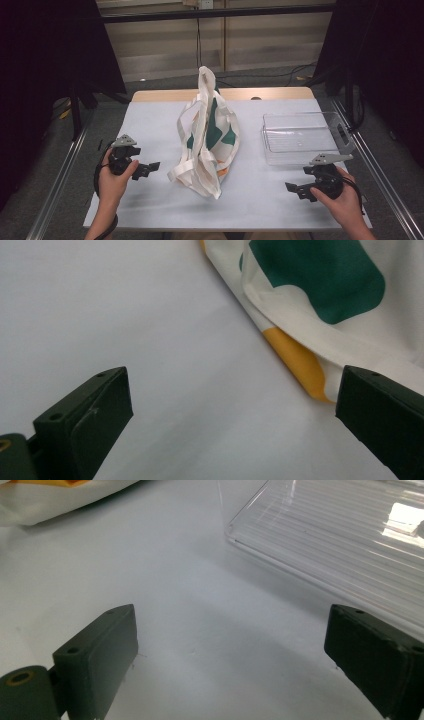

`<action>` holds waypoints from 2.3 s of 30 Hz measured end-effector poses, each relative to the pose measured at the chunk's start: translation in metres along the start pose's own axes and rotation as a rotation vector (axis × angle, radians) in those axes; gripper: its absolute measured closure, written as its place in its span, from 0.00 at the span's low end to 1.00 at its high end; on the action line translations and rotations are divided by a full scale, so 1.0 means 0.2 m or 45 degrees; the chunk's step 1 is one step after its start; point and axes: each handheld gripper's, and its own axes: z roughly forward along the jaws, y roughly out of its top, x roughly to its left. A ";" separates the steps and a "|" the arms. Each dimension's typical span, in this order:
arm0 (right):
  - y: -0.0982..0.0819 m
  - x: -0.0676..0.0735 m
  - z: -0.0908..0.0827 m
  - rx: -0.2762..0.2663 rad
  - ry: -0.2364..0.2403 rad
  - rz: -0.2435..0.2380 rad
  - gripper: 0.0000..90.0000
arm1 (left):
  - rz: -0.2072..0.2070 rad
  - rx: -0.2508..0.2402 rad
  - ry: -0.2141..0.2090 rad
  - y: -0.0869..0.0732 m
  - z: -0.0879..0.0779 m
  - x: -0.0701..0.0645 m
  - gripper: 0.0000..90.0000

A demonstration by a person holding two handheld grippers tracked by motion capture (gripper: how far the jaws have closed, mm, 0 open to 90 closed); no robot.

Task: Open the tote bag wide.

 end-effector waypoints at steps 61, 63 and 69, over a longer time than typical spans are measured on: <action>0.50 0.09 0.10 0.002 0.071 -0.114 0.11 | 0.028 0.058 -0.079 0.33 0.04 -0.01 0.01; 0.51 0.09 0.11 -0.005 0.071 -0.117 0.11 | 0.029 0.065 -0.081 0.33 0.04 -0.01 0.01; 0.56 0.08 0.13 -0.023 0.078 -0.108 0.11 | 0.032 0.057 -0.079 0.35 0.06 -0.02 0.01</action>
